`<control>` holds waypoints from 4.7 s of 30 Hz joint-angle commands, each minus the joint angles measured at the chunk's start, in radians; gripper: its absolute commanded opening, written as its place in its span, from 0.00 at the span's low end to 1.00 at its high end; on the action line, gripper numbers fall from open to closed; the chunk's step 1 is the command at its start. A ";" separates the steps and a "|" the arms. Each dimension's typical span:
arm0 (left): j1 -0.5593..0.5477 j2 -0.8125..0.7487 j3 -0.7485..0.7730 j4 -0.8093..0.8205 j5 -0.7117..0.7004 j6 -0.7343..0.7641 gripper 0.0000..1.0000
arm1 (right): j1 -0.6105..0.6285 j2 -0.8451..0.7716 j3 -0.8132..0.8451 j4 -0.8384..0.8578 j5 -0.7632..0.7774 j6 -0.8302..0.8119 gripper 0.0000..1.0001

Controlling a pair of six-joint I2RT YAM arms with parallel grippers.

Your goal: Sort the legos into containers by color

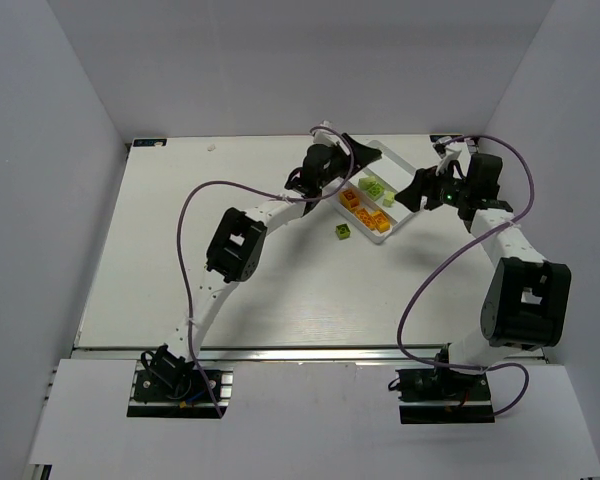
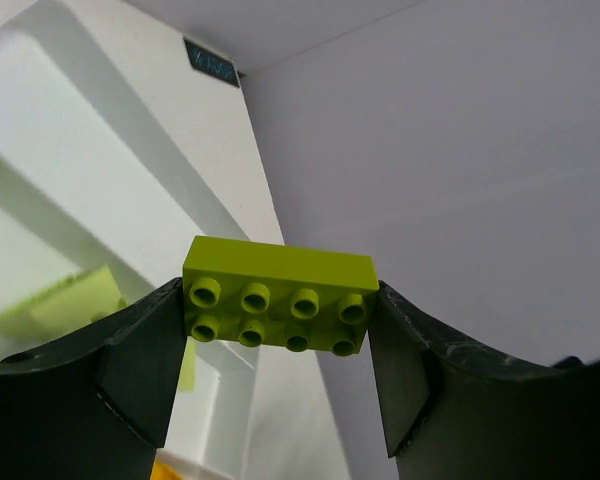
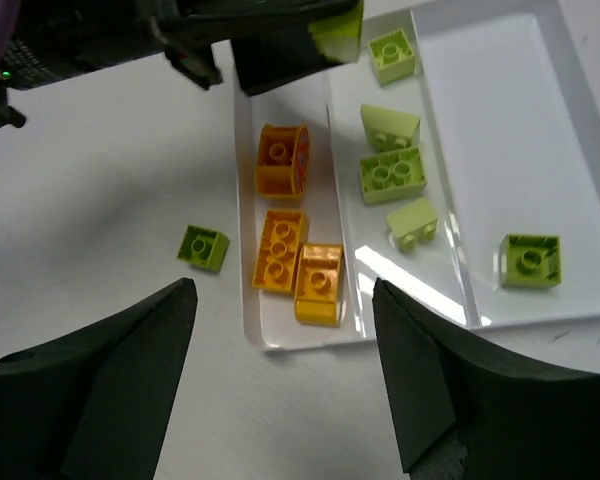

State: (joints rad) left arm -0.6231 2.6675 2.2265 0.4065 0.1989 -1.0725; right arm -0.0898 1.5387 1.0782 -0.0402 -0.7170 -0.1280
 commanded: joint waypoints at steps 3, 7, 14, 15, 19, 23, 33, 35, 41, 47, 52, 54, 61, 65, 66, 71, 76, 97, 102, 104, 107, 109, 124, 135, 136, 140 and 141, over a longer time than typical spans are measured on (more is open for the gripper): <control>-0.006 -0.284 -0.180 0.040 -0.032 -0.246 0.00 | 0.010 0.007 -0.084 0.468 -0.104 0.094 0.81; -0.015 -0.325 -0.194 -0.008 -0.019 -0.342 0.00 | 0.027 0.078 -0.015 0.522 -0.119 0.120 0.83; -0.044 -0.374 -0.257 -0.069 -0.035 -0.411 0.00 | 0.081 0.116 0.029 0.632 -0.078 0.203 0.83; -0.044 -0.388 -0.274 -0.054 -0.038 -0.428 0.00 | 0.088 0.118 0.032 0.658 -0.058 0.211 0.83; -0.053 -0.419 -0.340 -0.034 -0.047 -0.461 0.00 | 0.117 0.138 0.052 0.733 -0.025 0.269 0.82; -0.063 -0.423 -0.353 -0.031 -0.044 -0.474 0.00 | 0.137 0.159 0.092 0.747 -0.004 0.272 0.82; -0.063 -0.436 -0.358 0.017 -0.047 -0.524 0.00 | 0.168 0.201 0.144 0.672 0.063 0.257 0.73; -0.063 -0.434 -0.358 0.023 -0.044 -0.534 0.00 | 0.168 0.190 0.121 0.701 0.073 0.255 0.69; -0.063 -0.434 -0.364 0.046 -0.039 -0.567 0.01 | 0.160 0.201 0.108 0.734 0.073 0.268 0.32; -0.063 -0.445 -0.373 0.078 -0.049 -0.575 0.48 | 0.157 0.207 0.118 0.740 0.090 0.258 0.13; -0.004 -0.512 -0.439 0.046 -0.117 -0.512 0.79 | 0.148 0.227 0.157 0.607 0.139 0.209 0.10; 0.020 -0.534 -0.436 -0.068 -0.133 -0.410 0.88 | 0.144 0.241 0.184 0.559 0.159 0.182 0.09; 0.117 -0.696 -0.513 -0.475 -0.277 -0.166 0.98 | 0.140 0.351 0.300 0.386 0.307 0.015 0.08; 0.154 -0.781 -0.528 -0.758 -0.337 0.029 0.98 | 0.140 0.446 0.436 0.240 0.349 -0.074 0.10; 0.170 -0.808 -0.536 -0.806 -0.351 0.057 0.98 | 0.140 0.465 0.465 0.183 0.355 -0.094 0.12; 0.209 -0.856 -0.534 -1.176 -0.412 0.189 0.98 | 0.144 0.560 0.575 0.092 0.406 -0.194 0.30; 0.218 -0.916 -0.588 -1.414 -0.533 0.201 0.95 | 0.145 0.616 0.603 0.054 0.441 -0.243 0.36; 0.218 -0.934 -0.798 -1.752 -0.699 0.022 0.98 | 0.136 0.352 0.376 0.128 0.253 -0.168 0.64; 0.229 -0.942 -0.921 -1.593 -0.627 0.045 0.98 | 0.133 0.242 0.318 0.047 0.104 -0.174 0.80; 0.241 -0.946 -0.974 -1.531 -0.593 0.065 0.98 | 0.128 0.198 0.283 0.043 0.049 -0.167 0.84; 0.263 -0.931 -0.995 -1.454 -0.555 0.091 0.98 | 0.125 0.143 0.215 0.066 -0.005 -0.148 0.84; 0.275 -0.917 -1.002 -1.408 -0.537 0.114 0.98 | 0.125 0.118 0.192 0.079 -0.024 -0.137 0.84; 0.381 -0.902 -1.131 -1.203 -0.449 0.206 0.86 | 0.110 0.061 0.115 0.088 -0.065 -0.101 0.85; 0.415 -1.003 -1.185 -1.053 -0.275 0.249 0.25 | 0.117 0.014 0.082 0.042 -0.160 -0.163 0.87; 0.415 -1.046 -1.188 -0.976 -0.232 0.253 0.22 | 0.122 0.008 0.075 -0.001 -0.223 -0.171 0.89; 0.382 -1.107 -1.197 -0.722 0.066 0.243 0.19 | 0.165 0.006 0.068 -0.124 -0.328 -0.209 0.89; 0.382 -1.101 -1.206 -0.653 0.139 0.229 0.20 | 0.174 0.009 0.066 -0.139 -0.343 -0.205 0.89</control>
State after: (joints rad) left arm -0.2214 1.6333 1.0199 -0.5232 0.0689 -0.8352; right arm 0.0490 1.5742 1.1549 -0.0853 -0.9367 -0.2966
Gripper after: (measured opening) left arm 0.607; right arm 0.893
